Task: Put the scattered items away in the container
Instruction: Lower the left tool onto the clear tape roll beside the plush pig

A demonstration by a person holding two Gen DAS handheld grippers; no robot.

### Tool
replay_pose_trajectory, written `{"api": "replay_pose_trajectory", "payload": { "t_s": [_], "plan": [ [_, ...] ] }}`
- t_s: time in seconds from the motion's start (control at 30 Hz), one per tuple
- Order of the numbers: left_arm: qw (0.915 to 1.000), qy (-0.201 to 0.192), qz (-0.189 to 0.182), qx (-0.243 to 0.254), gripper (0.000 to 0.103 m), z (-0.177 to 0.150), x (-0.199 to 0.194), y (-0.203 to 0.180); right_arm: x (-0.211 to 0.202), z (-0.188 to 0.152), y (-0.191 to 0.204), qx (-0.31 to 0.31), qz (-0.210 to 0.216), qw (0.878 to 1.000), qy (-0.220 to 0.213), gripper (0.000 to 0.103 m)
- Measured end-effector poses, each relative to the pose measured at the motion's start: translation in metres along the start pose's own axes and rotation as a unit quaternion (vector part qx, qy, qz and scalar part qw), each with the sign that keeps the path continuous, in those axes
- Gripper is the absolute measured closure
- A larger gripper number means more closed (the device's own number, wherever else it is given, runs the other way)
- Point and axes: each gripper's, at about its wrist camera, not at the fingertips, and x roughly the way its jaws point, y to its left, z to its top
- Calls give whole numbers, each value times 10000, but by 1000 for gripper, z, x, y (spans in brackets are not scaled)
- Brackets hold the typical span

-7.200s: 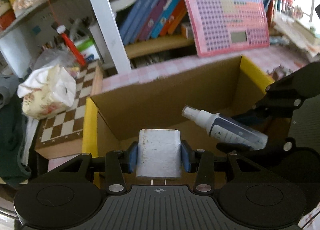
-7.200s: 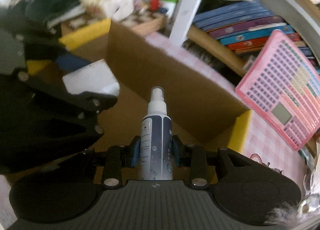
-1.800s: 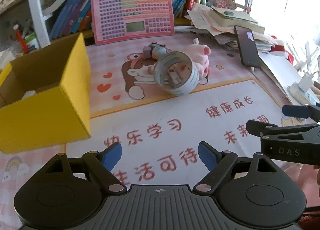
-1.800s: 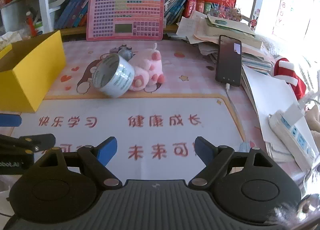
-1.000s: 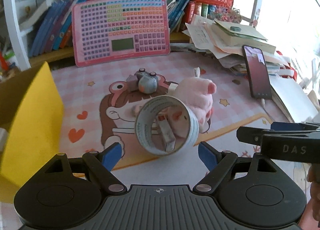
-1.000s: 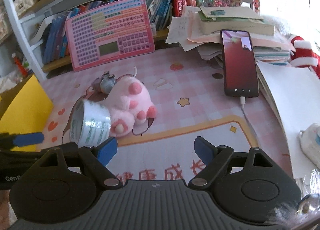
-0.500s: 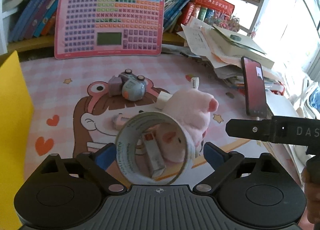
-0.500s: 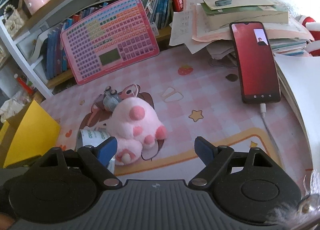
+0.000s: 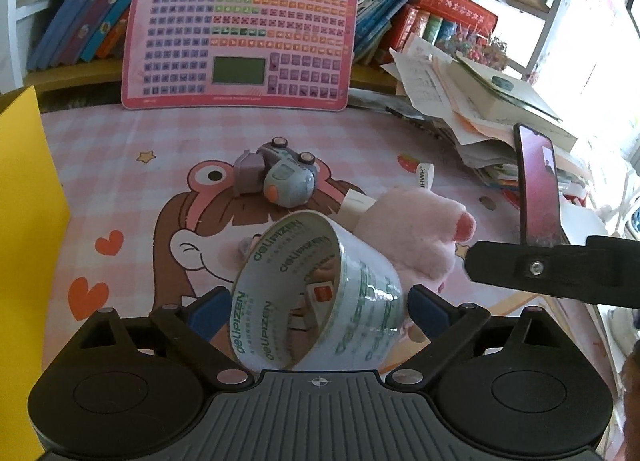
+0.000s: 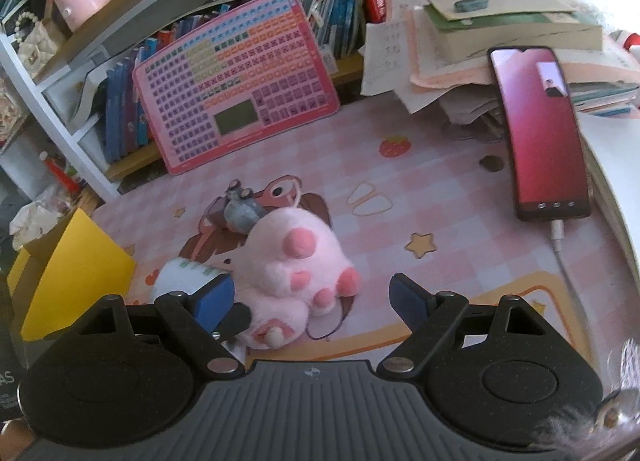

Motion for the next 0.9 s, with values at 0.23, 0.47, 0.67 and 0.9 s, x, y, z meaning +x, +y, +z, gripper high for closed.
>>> {"api": "replay_pose_trajectory", "payload": {
  "t_s": [0.23, 0.47, 0.67, 0.9],
  "plan": [
    [9994, 65, 212, 252, 7, -2, -8, -1, 23, 5, 6, -41, 81, 9999, 138, 19],
    [9994, 103, 192, 272, 6, -2, -10, 1, 50, 15, 6, 220, 151, 9990, 372, 19],
    [9972, 60, 411, 627, 6, 1, -15, -8, 65, 18, 5, 375, 162, 9979, 495, 19],
    [9837, -210, 866, 1562, 7, 2, -29, -36, 68, 17, 7, 269, 137, 9985, 463, 31]
  ]
}}
